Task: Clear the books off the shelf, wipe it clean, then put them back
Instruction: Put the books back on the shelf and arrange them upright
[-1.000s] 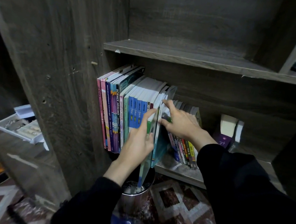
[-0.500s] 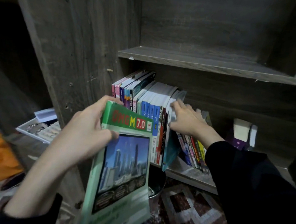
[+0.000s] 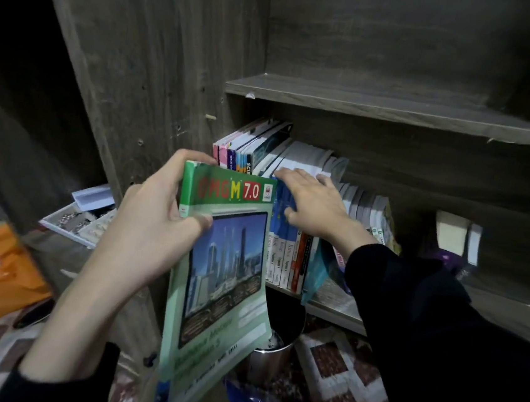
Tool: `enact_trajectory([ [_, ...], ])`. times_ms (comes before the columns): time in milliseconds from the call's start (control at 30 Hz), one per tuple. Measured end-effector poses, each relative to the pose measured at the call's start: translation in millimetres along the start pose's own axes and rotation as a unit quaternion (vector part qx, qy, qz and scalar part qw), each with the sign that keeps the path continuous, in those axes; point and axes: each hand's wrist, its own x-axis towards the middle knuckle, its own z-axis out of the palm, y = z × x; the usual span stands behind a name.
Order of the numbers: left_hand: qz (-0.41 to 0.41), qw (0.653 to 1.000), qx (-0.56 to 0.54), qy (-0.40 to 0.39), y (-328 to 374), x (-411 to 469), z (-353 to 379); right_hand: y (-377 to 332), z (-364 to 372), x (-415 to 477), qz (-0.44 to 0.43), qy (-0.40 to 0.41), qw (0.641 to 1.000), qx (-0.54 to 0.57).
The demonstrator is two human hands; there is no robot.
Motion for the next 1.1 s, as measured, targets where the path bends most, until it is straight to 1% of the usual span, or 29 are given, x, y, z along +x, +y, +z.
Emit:
enact_trajectory([
  [267,0.005,1.0,0.004,0.023,12.1,3.3,-6.8,3.1,0.1,-5.9,0.005,0.015,1.0,-0.002],
  [567,-0.006,0.998,-0.064,0.005,19.4,17.5,-15.8,9.5,-2.6,-15.1,0.008,0.02,1.0,-0.008],
  [667,-0.007,0.998,-0.068,-0.002,19.4,22.7,-14.7,10.8,-2.7,-16.9,0.005,0.023,1.0,-0.017],
  [767,-0.009,0.999,-0.049,0.006,19.4,28.8,-8.7,11.0,-2.9,-17.7,0.003,0.029,1.0,-0.007],
  [933,0.021,0.998,0.039,0.046,18.9,35.3,1.8,12.5,-3.2,-18.7,0.002,0.022,1.0,-0.003],
  [1100,0.059,0.995,0.039,0.073,21.4,46.3,22.5,12.2,-2.6,-18.7,-0.002,0.033,0.999,0.005],
])
